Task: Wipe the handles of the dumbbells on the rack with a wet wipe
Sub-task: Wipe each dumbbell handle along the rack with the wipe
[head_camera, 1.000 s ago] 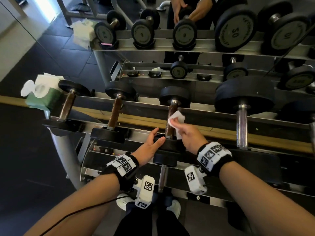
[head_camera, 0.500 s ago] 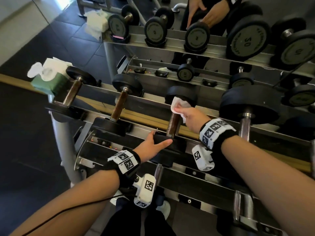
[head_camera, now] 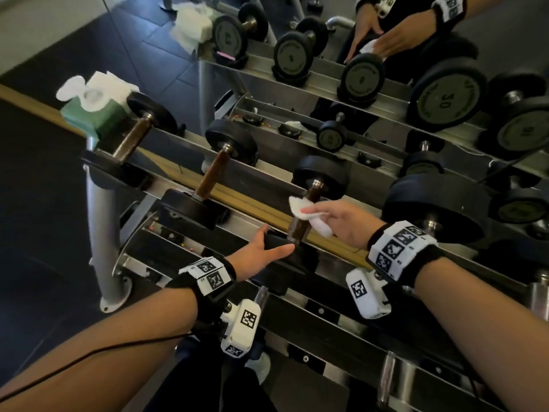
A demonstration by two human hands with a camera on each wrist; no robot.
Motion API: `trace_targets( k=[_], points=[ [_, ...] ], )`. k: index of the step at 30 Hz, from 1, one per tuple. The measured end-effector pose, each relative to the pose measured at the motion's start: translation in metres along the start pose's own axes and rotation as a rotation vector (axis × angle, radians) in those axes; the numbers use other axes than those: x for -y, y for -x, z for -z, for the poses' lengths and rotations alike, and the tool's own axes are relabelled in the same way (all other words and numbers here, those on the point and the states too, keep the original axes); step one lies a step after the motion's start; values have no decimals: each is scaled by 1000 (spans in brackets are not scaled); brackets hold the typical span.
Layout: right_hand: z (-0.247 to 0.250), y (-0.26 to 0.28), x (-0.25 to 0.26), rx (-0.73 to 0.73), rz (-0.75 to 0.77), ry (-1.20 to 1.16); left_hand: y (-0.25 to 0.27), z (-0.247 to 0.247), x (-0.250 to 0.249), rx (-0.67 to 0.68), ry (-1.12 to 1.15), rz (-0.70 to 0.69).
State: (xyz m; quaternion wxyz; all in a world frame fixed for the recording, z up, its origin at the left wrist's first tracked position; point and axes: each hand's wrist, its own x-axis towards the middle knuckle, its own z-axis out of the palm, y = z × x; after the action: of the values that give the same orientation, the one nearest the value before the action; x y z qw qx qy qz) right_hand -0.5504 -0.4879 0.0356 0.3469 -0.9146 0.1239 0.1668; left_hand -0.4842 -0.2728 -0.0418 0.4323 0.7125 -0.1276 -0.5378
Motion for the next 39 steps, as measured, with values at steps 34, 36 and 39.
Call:
trace_targets(
  k=[34,36,39],
  points=[
    [-5,-26,16,500,245,696,-2,-2,4,-8,45,27],
    [3,-32,13,472,227,654,-2,-2,5,-7,37,28],
    [24,-47,5,290,135,661,-2,-2,6,-3,34,26]
  ],
)
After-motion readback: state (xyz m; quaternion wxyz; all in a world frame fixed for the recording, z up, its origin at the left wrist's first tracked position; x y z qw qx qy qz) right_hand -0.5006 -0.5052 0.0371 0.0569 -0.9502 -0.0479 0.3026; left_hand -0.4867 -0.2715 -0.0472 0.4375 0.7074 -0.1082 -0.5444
